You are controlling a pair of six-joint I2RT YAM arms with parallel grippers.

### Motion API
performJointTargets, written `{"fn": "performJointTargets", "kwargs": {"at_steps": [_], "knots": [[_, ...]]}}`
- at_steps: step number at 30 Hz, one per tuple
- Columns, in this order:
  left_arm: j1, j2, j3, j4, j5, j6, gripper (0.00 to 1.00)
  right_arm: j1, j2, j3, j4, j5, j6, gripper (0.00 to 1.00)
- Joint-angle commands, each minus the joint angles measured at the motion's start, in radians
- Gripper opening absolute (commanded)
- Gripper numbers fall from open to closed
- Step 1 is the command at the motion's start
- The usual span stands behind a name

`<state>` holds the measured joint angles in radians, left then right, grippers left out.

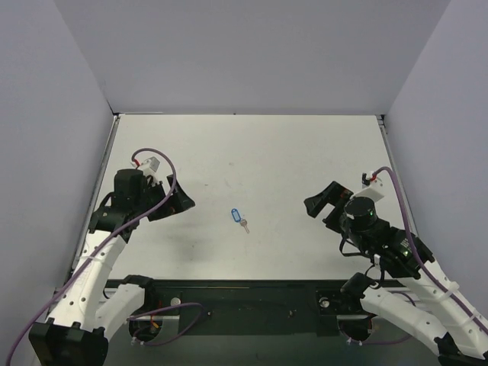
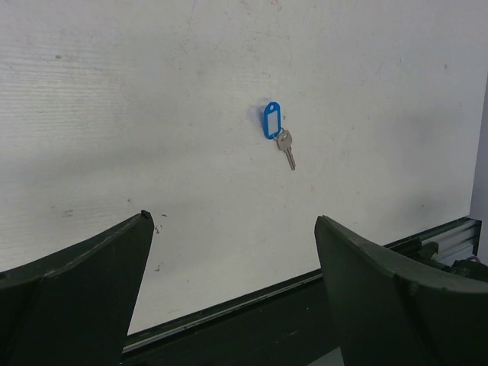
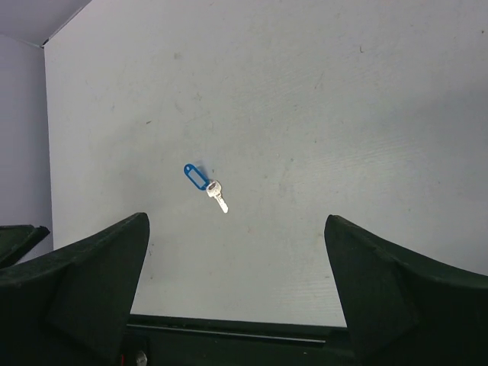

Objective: Remove the keys from the keyring

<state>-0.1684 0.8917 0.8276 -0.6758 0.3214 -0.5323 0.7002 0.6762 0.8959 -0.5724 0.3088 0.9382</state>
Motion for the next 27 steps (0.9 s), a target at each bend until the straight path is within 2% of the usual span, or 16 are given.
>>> {"fn": "performJointTargets", "kwargs": {"at_steps": [1, 2, 3, 6, 12, 15, 19, 23, 27], "knots": [[0.003, -0.01, 0.081, -0.082, -0.09, 0.08, 0.98, 0.056, -0.052, -0.066, -0.017, 0.018, 0.053, 0.89], [0.004, -0.011, 0.068, -0.077, -0.114, 0.075, 0.98, 0.071, -0.055, -0.081, -0.012, 0.004, 0.062, 0.87], [0.004, -0.013, 0.064, -0.073, -0.111, 0.069, 0.98, 0.081, -0.052, -0.09, 0.014, -0.034, 0.06, 0.81], [0.003, -0.028, 0.035, -0.041, -0.067, 0.066, 0.98, 0.154, -0.05, -0.143, 0.072, -0.082, 0.05, 0.79], [-0.005, -0.031, 0.008, -0.007, -0.039, 0.066, 0.98, 0.32, -0.011, -0.193, 0.135, 0.016, 0.067, 0.86], [-0.003, -0.017, 0.008, -0.015, -0.053, 0.061, 0.98, 0.392, 0.022, -0.219, 0.161, 0.064, 0.077, 0.95], [-0.006, -0.031, -0.025, 0.06, 0.008, 0.054, 0.98, 0.424, 0.048, -0.314, 0.294, 0.056, 0.099, 0.97], [-0.02, -0.056, -0.074, 0.166, -0.001, 0.034, 0.98, 0.427, 0.034, -0.438, 0.454, 0.067, 0.116, 0.97], [-0.075, -0.05, -0.151, 0.331, -0.015, -0.026, 0.98, 0.427, -0.018, -0.557, 0.543, 0.177, 0.125, 0.97]]}}
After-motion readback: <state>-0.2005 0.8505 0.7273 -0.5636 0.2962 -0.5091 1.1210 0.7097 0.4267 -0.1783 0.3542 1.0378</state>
